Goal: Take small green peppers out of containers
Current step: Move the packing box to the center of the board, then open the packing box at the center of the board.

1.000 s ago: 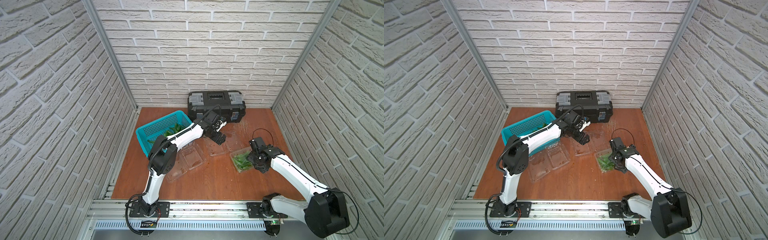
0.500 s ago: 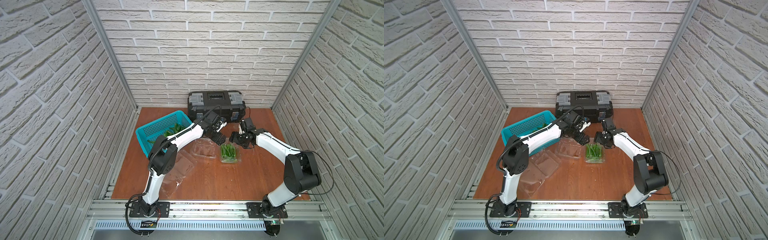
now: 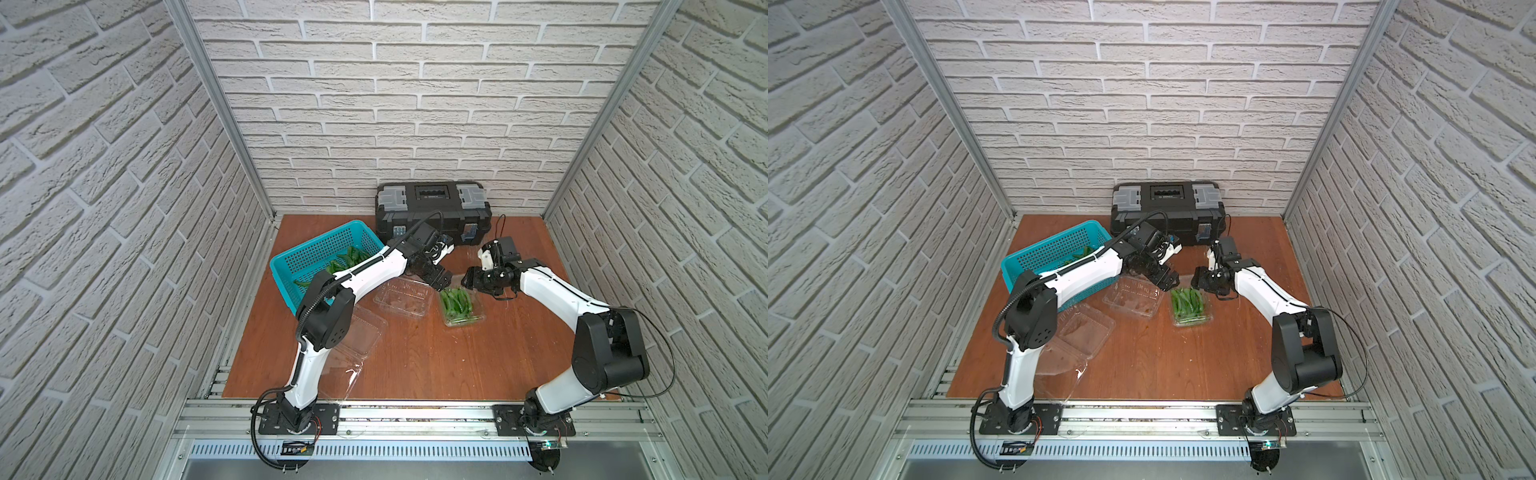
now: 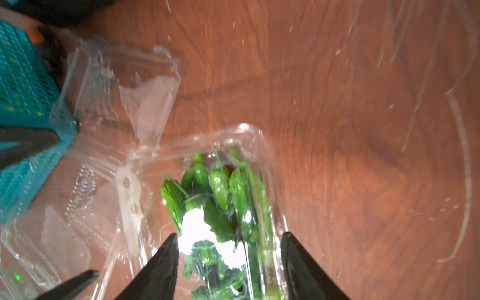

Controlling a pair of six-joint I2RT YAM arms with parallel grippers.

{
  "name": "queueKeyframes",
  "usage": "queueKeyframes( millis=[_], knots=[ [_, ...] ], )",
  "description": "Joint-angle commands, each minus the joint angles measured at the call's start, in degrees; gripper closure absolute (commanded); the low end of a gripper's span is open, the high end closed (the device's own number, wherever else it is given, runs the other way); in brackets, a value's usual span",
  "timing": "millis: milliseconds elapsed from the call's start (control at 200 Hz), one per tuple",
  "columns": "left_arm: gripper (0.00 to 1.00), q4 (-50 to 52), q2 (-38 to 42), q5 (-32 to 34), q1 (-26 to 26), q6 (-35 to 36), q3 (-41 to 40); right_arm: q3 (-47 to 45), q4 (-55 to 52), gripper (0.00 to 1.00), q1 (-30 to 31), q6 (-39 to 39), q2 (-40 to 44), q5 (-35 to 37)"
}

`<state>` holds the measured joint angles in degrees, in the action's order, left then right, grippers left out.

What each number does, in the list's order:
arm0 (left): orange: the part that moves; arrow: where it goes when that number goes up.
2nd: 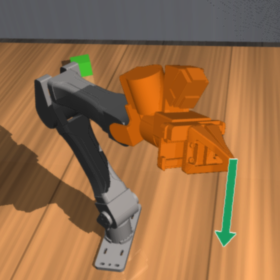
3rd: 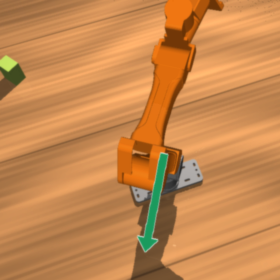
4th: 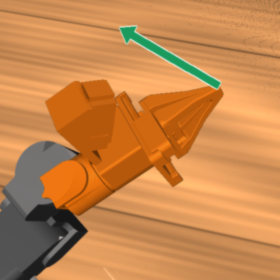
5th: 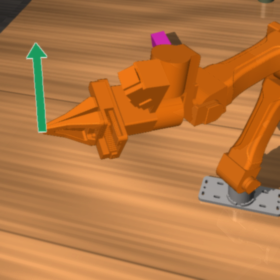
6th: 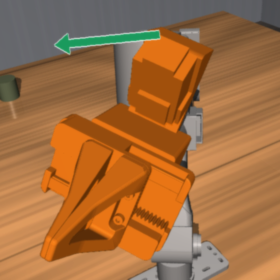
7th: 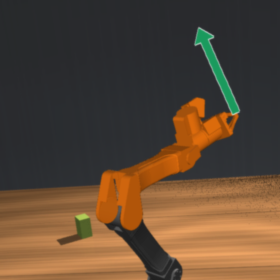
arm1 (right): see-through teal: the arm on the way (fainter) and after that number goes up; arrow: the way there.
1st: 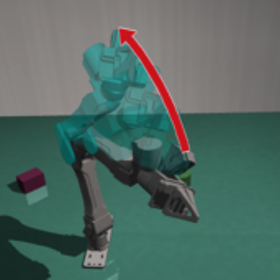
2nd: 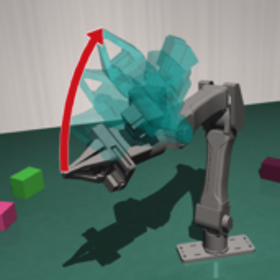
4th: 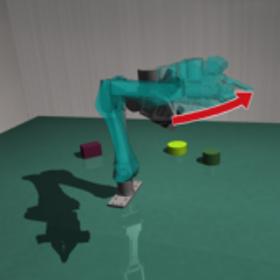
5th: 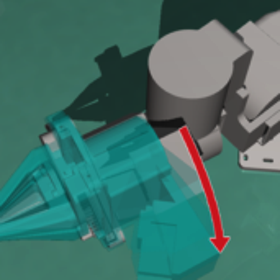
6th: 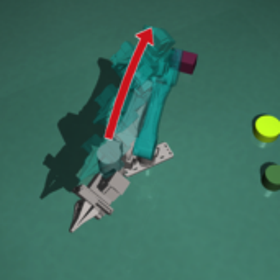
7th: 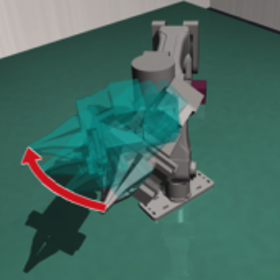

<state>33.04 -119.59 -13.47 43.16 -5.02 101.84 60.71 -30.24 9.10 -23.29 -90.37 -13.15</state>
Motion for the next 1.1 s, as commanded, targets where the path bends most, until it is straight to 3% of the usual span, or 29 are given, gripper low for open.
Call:
queueKeyframes(
  millis=[0,485,595,775,1095],
  knots=[
    [0.02,0.10,-0.77,-1.97,-0.02,0.32,1.53,-1.90,-0.30,0.36,0.04,2.05,1.31,-2.88],
    [0.02,1.41,-4.10,-5.24,0.28,-0.57,2.74,-5.06,4.58,0.41,-0.05,0.37,1.41,-10.48],
    [0.02,1.76,-4.47,-5.08,0.32,-0.39,3.34,-6.23,7.12,0.51,-0.05,-1.86,0.40,-11.43],
    [0.02,1.61,-4.16,-3.81,0.34,-0.05,4.05,-7.18,9.54,0.77,-0.05,-4.86,-0.16,-10.70],
    [0.02,2.36,-1.04,0.44,0.51,2.38,5.46,-3.69,6.22,0.97,-0.23,-10.18,1.86,-3.72]
  ],
)
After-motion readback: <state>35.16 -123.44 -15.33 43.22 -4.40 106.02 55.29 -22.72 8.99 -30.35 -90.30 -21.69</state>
